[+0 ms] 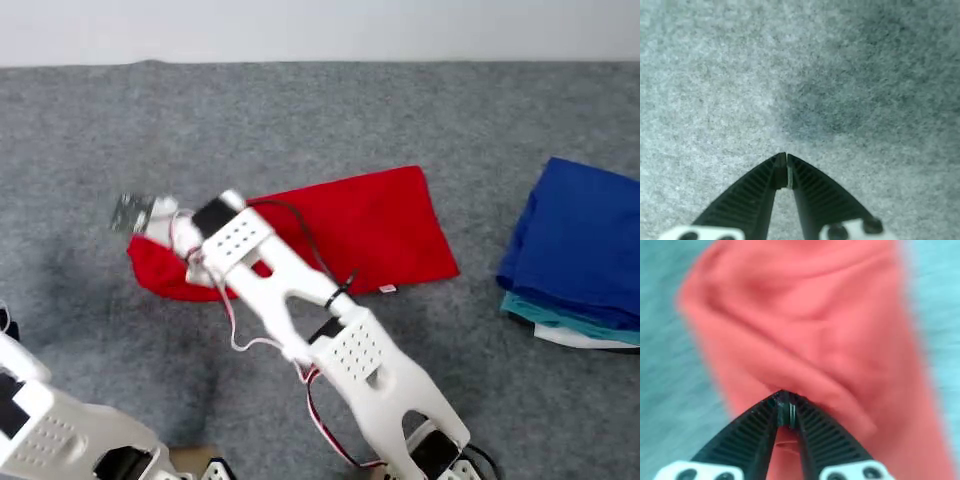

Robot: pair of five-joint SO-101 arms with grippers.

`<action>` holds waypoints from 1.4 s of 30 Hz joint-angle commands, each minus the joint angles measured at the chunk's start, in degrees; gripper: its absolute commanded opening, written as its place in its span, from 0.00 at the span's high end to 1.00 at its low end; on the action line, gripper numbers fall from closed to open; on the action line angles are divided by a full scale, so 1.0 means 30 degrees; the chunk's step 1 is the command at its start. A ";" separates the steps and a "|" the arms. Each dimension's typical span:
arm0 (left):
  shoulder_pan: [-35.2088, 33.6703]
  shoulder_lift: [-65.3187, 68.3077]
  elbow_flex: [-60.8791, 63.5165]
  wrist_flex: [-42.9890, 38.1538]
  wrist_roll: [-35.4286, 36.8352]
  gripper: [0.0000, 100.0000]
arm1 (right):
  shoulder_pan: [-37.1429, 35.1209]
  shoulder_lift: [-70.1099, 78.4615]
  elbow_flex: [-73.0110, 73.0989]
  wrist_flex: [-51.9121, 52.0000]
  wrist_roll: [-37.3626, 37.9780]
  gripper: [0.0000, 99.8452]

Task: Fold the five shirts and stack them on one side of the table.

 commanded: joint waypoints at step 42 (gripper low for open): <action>0.5890 -0.6828 -0.1363 0.5304 0.1612 0.99 | 0.4205 0.1451 -0.5978 0.8396 -0.2549 0.99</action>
